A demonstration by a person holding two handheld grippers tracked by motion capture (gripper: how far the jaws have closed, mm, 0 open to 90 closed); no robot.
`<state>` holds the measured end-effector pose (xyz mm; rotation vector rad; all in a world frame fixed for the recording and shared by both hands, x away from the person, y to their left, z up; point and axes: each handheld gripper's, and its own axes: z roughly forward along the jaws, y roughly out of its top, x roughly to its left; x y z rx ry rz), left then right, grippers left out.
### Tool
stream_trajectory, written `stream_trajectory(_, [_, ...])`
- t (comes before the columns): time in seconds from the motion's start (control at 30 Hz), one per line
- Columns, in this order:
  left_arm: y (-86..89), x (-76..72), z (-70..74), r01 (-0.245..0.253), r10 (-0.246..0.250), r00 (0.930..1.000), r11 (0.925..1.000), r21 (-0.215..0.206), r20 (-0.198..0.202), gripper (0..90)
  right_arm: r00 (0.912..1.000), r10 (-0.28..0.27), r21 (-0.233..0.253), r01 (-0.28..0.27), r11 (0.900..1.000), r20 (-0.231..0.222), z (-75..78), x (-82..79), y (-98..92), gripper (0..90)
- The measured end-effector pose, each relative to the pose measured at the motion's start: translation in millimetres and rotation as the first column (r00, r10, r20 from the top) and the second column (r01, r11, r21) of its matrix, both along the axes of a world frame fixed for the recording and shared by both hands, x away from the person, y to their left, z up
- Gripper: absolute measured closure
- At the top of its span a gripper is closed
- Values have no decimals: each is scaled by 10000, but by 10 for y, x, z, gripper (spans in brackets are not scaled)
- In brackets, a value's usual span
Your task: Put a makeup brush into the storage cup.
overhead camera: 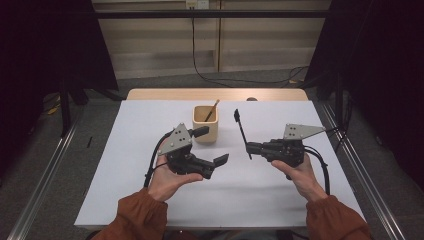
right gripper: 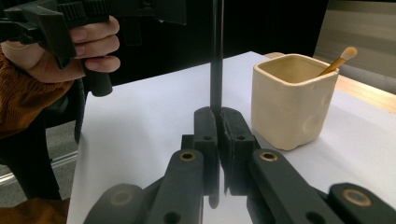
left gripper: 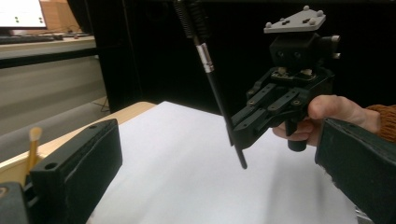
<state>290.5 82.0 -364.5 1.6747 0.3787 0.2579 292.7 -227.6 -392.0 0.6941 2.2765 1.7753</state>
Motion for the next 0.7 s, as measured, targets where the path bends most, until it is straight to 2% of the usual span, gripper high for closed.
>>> stream_trajectory(0.2, [-127, 10, 34, 214, -217, 9997, 9997, 151, 149, 14, 10000, 50, -5, -50, 10000, 4, -3, -4, 18, 858])
stream_trajectory(0.33, [-172, 26, 39, 381, -381, 9993, 9992, 110, -49, 24, 10000, 54, -5, -54, 10000, 16, 0, -10, 18, 858])
stream_trajectory(0.7, [-274, 60, 48, 413, -414, 9991, 9990, 139, 78, 82, 10000, 83, -21, -83, 10000, 18, -8, -15, 46, 858])
